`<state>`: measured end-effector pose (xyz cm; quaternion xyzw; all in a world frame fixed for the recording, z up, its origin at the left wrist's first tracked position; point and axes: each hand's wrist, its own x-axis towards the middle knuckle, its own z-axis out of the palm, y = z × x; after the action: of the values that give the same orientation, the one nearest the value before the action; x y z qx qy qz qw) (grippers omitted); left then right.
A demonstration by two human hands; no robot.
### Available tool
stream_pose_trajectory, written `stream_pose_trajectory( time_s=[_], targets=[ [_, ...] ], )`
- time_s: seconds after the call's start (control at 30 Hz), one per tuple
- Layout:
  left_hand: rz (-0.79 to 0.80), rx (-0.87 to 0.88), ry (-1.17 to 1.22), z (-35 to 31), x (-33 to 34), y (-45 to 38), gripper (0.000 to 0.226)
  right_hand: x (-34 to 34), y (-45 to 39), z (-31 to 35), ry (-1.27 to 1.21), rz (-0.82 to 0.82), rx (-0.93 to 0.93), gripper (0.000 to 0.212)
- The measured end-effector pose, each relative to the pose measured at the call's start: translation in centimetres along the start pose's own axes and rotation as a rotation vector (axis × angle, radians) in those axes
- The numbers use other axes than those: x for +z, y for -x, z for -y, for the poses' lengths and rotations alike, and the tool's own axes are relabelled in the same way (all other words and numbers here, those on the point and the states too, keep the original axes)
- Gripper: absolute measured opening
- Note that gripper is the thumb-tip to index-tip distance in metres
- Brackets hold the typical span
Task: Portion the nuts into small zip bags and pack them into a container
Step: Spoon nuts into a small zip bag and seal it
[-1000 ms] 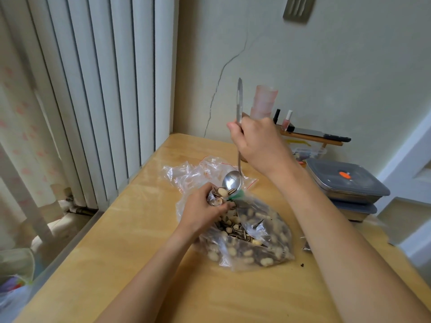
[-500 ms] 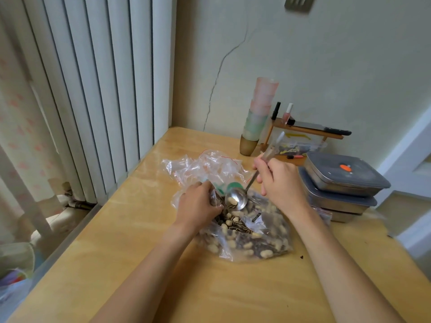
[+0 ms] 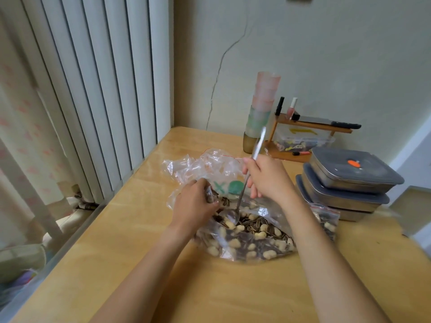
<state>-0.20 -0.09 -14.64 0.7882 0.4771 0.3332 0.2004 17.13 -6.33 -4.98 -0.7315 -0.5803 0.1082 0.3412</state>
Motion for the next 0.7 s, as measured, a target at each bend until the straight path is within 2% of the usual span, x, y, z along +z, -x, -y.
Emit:
stream_pose_trajectory(
  time_s=[0.13,0.2,0.47,0.7],
  targets=[
    [-0.004,0.001,0.037,0.2,0.0,-0.2,0.027,0.7,-0.7,-3.5,-0.388,0.092,0.294,0.038],
    [-0.01,0.002,0.047,0.2,0.0,-0.2,0.029,1.0,-0.6,-4.5,-0.502,0.086,0.368,0.038],
    [-0.03,0.011,0.076,-0.2,-0.3,-0.1,0.024,-1.7,-0.9,-4.2,-0.393,-0.152,0.24,0.04],
    [0.057,0.021,0.071,-0.2,-0.7,-0.1,0.028,-4.0,-0.6,-3.0,-0.351,-0.226,0.205,0.041]
  ],
)
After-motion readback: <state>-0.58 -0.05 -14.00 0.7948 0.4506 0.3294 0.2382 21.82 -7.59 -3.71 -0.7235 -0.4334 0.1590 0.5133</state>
